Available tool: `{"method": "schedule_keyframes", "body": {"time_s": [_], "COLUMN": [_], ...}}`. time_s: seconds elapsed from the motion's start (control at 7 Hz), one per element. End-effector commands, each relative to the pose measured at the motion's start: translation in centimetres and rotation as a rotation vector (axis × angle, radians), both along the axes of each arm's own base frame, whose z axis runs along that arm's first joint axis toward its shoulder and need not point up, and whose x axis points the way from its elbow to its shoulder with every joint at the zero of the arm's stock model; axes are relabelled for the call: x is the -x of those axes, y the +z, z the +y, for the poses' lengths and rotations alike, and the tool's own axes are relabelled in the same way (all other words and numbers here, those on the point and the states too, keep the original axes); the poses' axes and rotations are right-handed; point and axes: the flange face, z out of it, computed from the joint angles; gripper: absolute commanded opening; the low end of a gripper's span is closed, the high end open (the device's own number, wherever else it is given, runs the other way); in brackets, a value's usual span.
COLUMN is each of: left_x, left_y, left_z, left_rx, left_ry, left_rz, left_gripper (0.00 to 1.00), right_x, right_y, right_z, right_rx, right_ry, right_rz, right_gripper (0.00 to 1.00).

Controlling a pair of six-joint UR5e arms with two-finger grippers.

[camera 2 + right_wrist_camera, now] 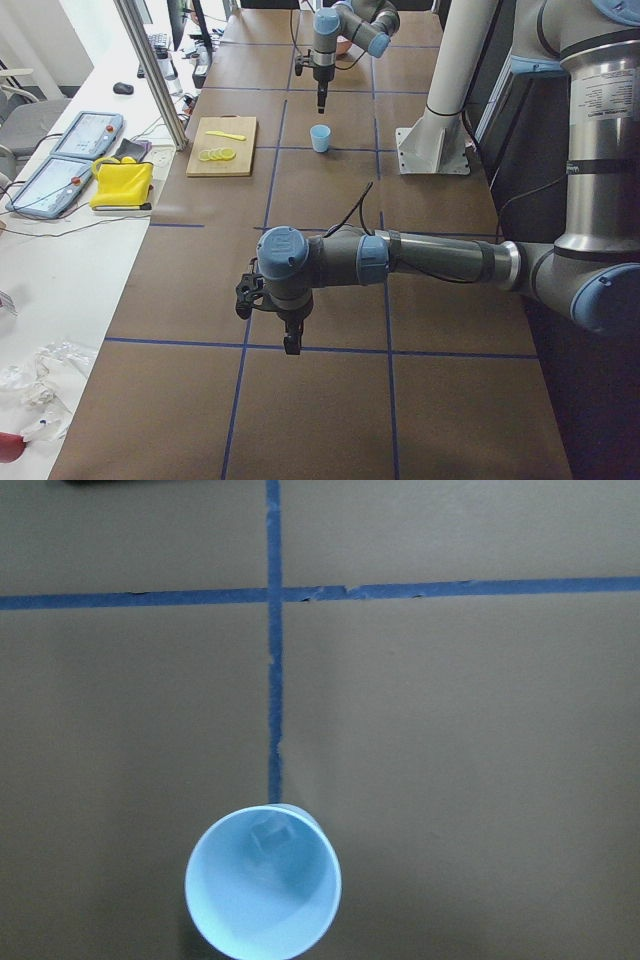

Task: Put ice and strawberries in cup
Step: 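Move the empty right gripper back over the pink bowl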

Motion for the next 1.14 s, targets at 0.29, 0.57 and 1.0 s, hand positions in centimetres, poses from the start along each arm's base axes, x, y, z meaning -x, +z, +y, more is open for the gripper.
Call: {"method": "schedule_keyframes", "body": {"time_s": [0.29, 0.57, 1.0], "left_x": [0.0, 0.0, 0.0], "left_y": [-2.8, -2.9, -3.0], "left_z": [0.7, 0.8, 0.8], "left_rx": [-0.017, -0.018, -0.021], "left_ry": [-0.031, -0.031, -0.031], "left_rz": [-0.004, -0.002, -0.003], "left_gripper": [1.0, 1.0, 1.0], "right_x": [-14.4, -23.3, -34.7], "right_y": [10.7, 16.6, 28.0], "right_z": [-0.2, -1.6, -0.3], "right_rx": [-0.148, -0.19, -0.262], "right_ry": [-0.156, -0.243, -0.29], "right_rz": [0.073, 0.107, 0.118], "right_gripper": [1.0, 1.0, 0.99]}}
